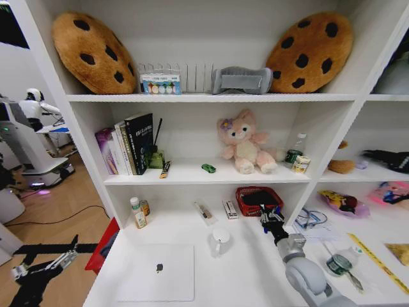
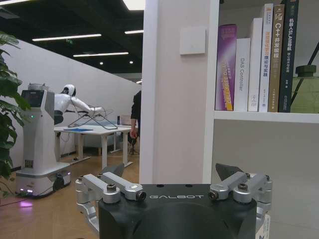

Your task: Organize the objects on the table.

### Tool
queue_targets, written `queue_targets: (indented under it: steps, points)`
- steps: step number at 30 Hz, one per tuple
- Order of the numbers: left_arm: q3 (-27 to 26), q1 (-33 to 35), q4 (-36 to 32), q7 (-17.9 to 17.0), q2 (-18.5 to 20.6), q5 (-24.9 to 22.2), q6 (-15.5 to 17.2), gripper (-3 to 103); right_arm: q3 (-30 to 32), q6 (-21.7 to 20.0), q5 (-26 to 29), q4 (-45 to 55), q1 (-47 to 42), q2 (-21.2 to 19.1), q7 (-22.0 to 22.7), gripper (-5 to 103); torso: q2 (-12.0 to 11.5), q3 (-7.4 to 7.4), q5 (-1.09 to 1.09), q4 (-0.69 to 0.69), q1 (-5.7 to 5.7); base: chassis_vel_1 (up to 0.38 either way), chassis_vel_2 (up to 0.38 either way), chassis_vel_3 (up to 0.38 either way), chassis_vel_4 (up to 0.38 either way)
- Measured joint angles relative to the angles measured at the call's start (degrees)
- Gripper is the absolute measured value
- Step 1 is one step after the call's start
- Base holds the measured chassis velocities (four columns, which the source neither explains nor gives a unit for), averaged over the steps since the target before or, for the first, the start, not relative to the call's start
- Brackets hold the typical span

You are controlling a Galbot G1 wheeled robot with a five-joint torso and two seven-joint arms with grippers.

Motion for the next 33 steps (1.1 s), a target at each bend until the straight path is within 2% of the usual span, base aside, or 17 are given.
queue_targets:
  steps: [2, 12, 24, 30, 32, 33]
  points:
    - [0.00, 0.00, 0.00, 0.00, 0.00, 0.00, 0.00, 100, 1.21, 1.56, 0.15, -0.71, 0.58, 0.61, -0.52, 12, 0.00, 0.00, -0.01, 0.00, 0.00, 0.000, 0.000, 0.000, 0.000]
    - [0.00, 0.00, 0.00, 0.00, 0.00, 0.00, 0.00, 100, 5.34, 3.92, 0.71, -5.43, 2.92, 0.55, -1.51, 12, 0.00, 0.00, -0.01, -0.01, -0.01, 0.000, 0.000, 0.000, 0.000]
    - [0.00, 0.00, 0.00, 0.00, 0.00, 0.00, 0.00, 100, 1.19, 5.64, 0.89, -17.77, 12.91, -0.23, -2.82, 12, 0.00, 0.00, 0.00, 0.00, 0.00, 0.000, 0.000, 0.000, 0.000]
    - [0.00, 0.00, 0.00, 0.00, 0.00, 0.00, 0.00, 100, -0.32, 6.32, 0.28, -20.90, 15.24, -0.04, -2.86, 12, 0.00, 0.00, 0.00, 0.00, 0.00, 0.000, 0.000, 0.000, 0.000]
    - [0.00, 0.00, 0.00, 0.00, 0.00, 0.00, 0.00, 100, -0.53, 6.32, 0.27, -20.93, 15.17, 0.11, -3.01, 8, 0.00, 0.00, -0.01, 0.01, 0.00, 0.000, 0.000, 0.000, 0.000]
    - [0.00, 0.00, 0.00, 0.00, 0.00, 0.00, 0.00, 100, -0.60, 6.32, 0.29, -20.68, 14.78, 0.26, -3.30, 13, 0.00, 0.00, -0.01, 0.00, 0.00, 0.000, 0.000, 0.000, 0.000]
